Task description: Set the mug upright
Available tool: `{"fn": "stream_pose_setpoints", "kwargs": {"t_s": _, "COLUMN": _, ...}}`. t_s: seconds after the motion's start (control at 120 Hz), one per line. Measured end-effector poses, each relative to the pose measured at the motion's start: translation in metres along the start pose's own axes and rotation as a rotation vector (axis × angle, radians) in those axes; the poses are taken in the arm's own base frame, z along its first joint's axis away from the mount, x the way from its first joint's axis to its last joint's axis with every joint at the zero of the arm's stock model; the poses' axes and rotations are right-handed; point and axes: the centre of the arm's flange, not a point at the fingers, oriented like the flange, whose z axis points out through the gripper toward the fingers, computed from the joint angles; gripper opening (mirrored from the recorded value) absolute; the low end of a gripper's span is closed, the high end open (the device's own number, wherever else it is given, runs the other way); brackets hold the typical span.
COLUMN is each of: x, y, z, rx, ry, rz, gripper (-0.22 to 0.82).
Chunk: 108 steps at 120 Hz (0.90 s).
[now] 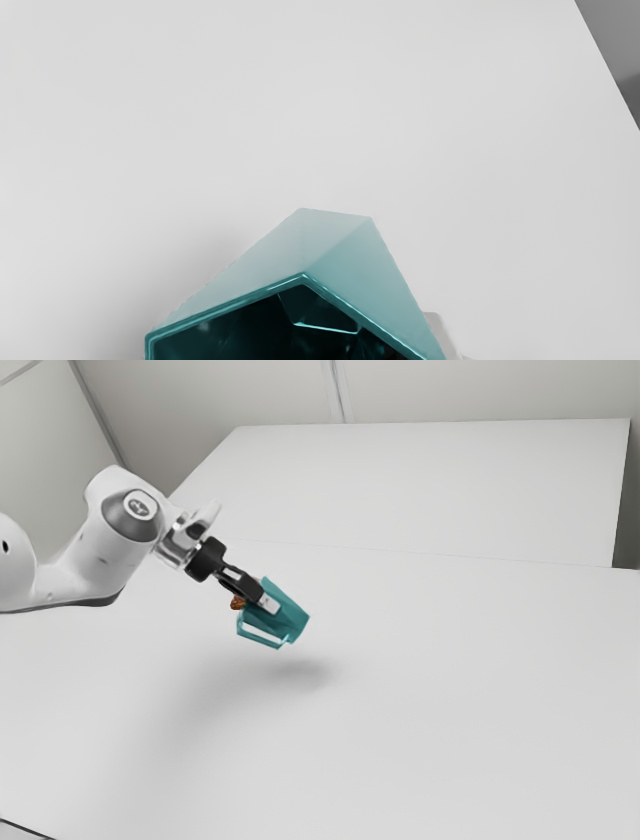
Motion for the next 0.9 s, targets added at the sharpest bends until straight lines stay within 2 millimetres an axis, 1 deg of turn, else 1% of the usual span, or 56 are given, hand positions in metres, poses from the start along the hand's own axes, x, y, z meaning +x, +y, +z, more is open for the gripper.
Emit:
{"fn": "stream_pose_setpoints", "kwargs": {"t_s": 0.2, "x": -0.008, "y": 0.005, "z": -0.021, "rx": 0.196, "ry": -0.181, "rz": 0.004, "gripper": -0.18}}
{"fn": "stream_pose_setpoints", "kwargs": {"t_s": 0.267, "x": -0.009, "y": 0.012, "z": -0.026, "rx": 0.248, "ry": -0.222, "rz": -0.001, "gripper": -0.18}}
{"fn": "stream_pose_setpoints", "kwargs": {"t_s": 0.317, "x": -0.009, "y": 0.022, "z": -0.027, "rx": 0.280, "ry": -0.249, "rz": 0.000, "gripper": -0.18}}
{"fn": "stream_pose_setpoints", "kwargs": {"t_s": 0.425, "x": -0.013, "y": 0.044, "z": -0.026, "rx": 0.335, "ry": -0.300, "rz": -0.007, "gripper": -0.18}}
{"fn": "stream_pose_setpoints", "kwargs": {"t_s": 0.683, "x": -0.040, "y": 0.066, "z": -0.030, "rx": 0.438, "ry": -0.346, "rz": -0.103, "gripper": -0.18}}
{"fn": "stream_pose_setpoints", "kwargs": {"t_s": 0.8, "x": -0.047, "y": 0.070, "z": -0.024, "rx": 0.501, "ry": -0.378, "rz": -0.124, "gripper": -0.18}}
{"fn": "stream_pose_setpoints", "kwargs": {"t_s": 0.9, "x": -0.056, "y": 0.064, "z": -0.014, "rx": 0.564, "ry": -0.396, "rz": -0.141, "gripper": -0.18}}
